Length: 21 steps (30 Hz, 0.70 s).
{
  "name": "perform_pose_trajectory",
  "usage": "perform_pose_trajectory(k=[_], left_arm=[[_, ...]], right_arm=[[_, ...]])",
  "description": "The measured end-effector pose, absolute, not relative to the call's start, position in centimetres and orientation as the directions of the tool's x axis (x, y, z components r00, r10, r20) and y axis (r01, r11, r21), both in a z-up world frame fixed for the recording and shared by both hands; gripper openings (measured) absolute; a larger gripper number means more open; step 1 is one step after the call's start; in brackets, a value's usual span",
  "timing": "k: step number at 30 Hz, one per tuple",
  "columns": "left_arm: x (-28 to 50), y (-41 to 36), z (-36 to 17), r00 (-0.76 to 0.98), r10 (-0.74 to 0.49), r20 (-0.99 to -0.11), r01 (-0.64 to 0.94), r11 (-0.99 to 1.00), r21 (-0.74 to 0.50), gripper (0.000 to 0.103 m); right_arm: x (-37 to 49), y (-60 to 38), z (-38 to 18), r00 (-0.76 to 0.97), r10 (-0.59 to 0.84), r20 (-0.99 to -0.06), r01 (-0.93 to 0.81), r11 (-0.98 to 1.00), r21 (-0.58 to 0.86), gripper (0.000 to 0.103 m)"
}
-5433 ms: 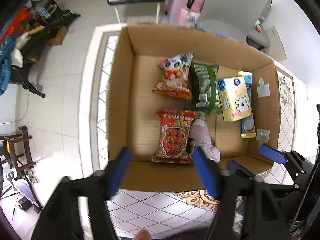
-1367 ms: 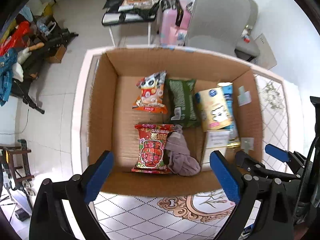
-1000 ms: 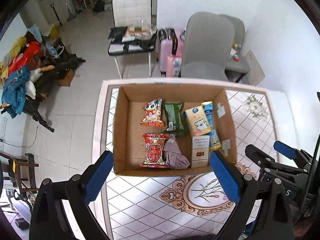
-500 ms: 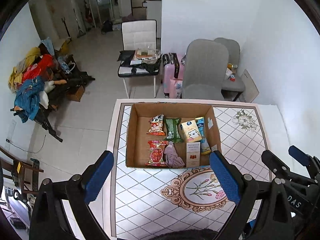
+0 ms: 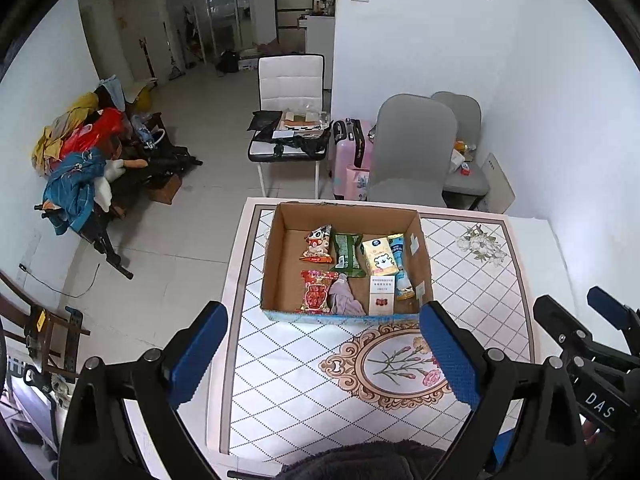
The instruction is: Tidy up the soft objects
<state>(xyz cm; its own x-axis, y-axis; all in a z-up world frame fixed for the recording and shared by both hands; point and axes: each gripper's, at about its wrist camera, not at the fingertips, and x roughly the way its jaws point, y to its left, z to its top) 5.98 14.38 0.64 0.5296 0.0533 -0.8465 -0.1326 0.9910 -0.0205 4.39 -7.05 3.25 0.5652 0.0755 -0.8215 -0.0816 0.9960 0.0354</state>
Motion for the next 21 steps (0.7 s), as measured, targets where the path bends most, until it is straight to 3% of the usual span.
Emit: perform_pose_trajectory(k=[21], left_arm=[[4.5,14.5,0.5,0.533,0.073,-0.843,-0.137,0.991,-0.001,0.098]], right_arm=[[3.1,-7.5,3.8,0.569,0.035,-0.821,-0.053,0.999,0.006,0.093]])
